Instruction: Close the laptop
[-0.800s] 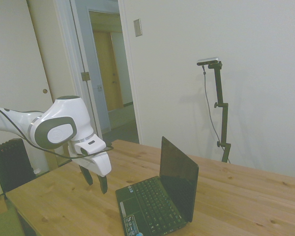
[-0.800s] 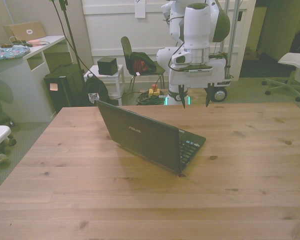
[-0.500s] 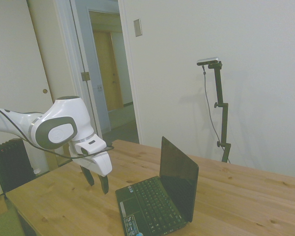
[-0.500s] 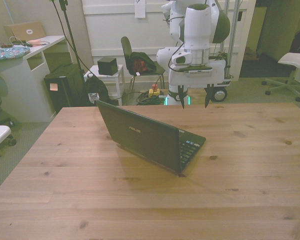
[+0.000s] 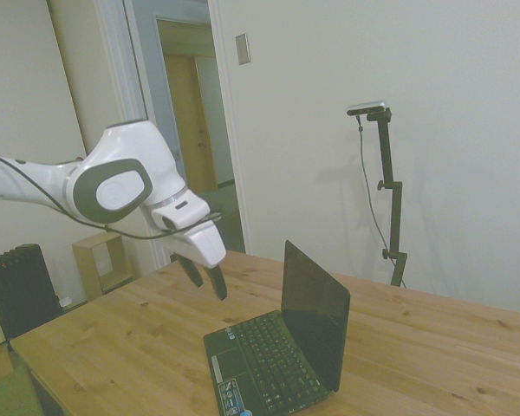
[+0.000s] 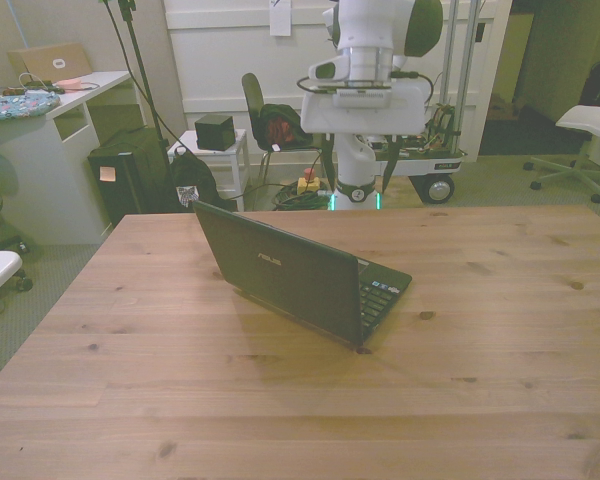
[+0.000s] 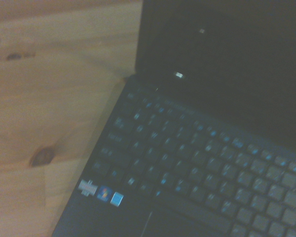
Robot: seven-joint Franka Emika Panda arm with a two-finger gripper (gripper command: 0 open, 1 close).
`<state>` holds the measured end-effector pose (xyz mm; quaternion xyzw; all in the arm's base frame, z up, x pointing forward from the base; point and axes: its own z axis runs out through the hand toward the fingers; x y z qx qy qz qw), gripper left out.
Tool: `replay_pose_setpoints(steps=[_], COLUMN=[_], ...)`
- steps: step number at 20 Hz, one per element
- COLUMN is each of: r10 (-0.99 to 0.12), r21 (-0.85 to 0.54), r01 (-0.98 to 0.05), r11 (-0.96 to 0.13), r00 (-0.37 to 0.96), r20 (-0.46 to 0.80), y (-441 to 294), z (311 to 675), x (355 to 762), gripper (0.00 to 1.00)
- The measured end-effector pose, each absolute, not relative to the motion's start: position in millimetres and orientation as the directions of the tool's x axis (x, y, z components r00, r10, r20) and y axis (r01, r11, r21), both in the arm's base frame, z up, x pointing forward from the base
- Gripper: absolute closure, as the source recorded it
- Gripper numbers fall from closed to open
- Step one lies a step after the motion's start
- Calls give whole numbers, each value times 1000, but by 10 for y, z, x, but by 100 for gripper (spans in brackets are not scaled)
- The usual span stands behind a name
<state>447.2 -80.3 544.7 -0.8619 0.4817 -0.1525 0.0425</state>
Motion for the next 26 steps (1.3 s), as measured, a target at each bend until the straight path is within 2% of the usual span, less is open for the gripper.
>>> replay_pose_setpoints(steps=[6, 13, 22, 26], r10=[-885, -915, -973, -983], r21=[-250, -266, -303, -302], r01=[-856, -889, -930, -937], r11=[-453, -373, -209, -175], r00=[399, 305, 167, 151], r20=[238, 263, 159, 101], y=[-1446, -2088, -2913, -3049], z=[5911, 6303, 6135, 5957], x=[4919, 5160, 5583, 5850], gripper=[0, 0, 0, 0])
